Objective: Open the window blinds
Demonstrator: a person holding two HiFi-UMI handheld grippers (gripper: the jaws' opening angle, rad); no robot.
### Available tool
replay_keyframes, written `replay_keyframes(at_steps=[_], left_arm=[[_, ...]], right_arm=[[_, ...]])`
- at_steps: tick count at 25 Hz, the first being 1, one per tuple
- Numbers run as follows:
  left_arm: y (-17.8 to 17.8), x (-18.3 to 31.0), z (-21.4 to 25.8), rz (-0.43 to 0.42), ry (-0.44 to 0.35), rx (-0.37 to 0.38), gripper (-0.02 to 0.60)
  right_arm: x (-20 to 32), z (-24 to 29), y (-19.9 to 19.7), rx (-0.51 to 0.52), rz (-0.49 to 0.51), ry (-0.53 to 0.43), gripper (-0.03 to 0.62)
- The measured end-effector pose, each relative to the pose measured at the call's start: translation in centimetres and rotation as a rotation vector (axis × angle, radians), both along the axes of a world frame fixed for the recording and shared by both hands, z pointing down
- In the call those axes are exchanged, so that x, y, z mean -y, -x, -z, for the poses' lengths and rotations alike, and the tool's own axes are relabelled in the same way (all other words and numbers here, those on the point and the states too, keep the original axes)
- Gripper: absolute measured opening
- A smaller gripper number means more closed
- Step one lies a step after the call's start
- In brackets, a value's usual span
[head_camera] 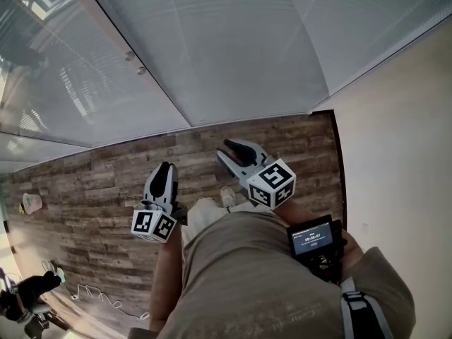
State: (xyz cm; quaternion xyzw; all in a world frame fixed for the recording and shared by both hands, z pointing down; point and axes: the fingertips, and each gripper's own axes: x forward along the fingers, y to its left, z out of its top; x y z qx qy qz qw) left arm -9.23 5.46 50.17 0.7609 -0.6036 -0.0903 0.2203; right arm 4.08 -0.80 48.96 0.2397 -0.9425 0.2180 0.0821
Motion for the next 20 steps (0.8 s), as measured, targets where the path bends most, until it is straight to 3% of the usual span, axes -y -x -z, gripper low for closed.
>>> replay_keyframes(at_steps=[7, 20], left_arm=[[0.5, 0.2, 0.1, 0.006, 0.015, 0.026, 0.071], [3.5, 2.1, -1.2, 0.011, 0.036, 0.013, 0.071]], right_arm=[[0.6, -0.5, -0.3, 0.013, -0.012, 0.016, 0.109], [2.5, -1.6, 2.9, 0.003, -0.007, 0.036, 0.109]])
